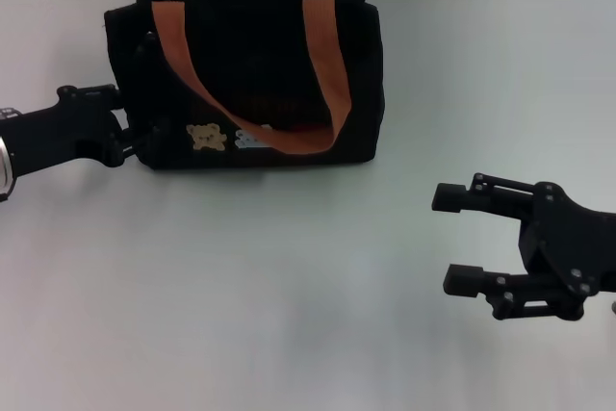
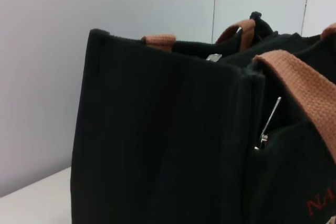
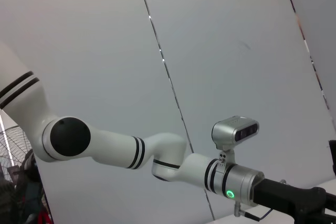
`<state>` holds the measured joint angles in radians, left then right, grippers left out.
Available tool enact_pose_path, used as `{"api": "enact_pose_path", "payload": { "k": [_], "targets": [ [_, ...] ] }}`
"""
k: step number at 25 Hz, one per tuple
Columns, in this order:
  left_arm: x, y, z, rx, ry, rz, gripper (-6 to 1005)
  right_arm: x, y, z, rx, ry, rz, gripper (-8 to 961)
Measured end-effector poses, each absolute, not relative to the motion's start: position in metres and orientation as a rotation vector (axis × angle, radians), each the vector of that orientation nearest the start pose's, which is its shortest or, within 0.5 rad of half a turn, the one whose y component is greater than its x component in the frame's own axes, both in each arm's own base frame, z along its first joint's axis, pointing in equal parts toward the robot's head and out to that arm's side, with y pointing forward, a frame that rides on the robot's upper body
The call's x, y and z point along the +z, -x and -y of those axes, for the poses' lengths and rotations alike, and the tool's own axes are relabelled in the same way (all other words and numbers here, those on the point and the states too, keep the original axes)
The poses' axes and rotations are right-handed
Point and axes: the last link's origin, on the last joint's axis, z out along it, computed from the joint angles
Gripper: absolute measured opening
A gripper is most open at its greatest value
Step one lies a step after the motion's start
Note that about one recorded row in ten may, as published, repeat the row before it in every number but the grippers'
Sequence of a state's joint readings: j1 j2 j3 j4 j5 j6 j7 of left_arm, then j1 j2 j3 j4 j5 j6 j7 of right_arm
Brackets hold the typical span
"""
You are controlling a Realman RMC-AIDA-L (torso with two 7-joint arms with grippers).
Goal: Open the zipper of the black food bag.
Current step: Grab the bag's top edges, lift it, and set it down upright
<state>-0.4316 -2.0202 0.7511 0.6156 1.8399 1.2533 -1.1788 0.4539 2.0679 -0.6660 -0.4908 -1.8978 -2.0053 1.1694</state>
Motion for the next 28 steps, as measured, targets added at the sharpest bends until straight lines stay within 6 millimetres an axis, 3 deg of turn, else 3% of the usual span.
{"api": "enact_pose_path", "payload": {
  "k": [14,28],
  "targets": [
    [0.0267,0.3227,-0.3404,-0.463,2.424,0.523,229,-0.0005,-0.2457,-0.2584,1.284,2.868,-0.435,834],
    [0.0262,0.3199,-0.3374,-0.485,2.448,0.499,146,0.0001,-0.2456,-0.2590,1.282,2.868,-0.432,834]
  ]
}}
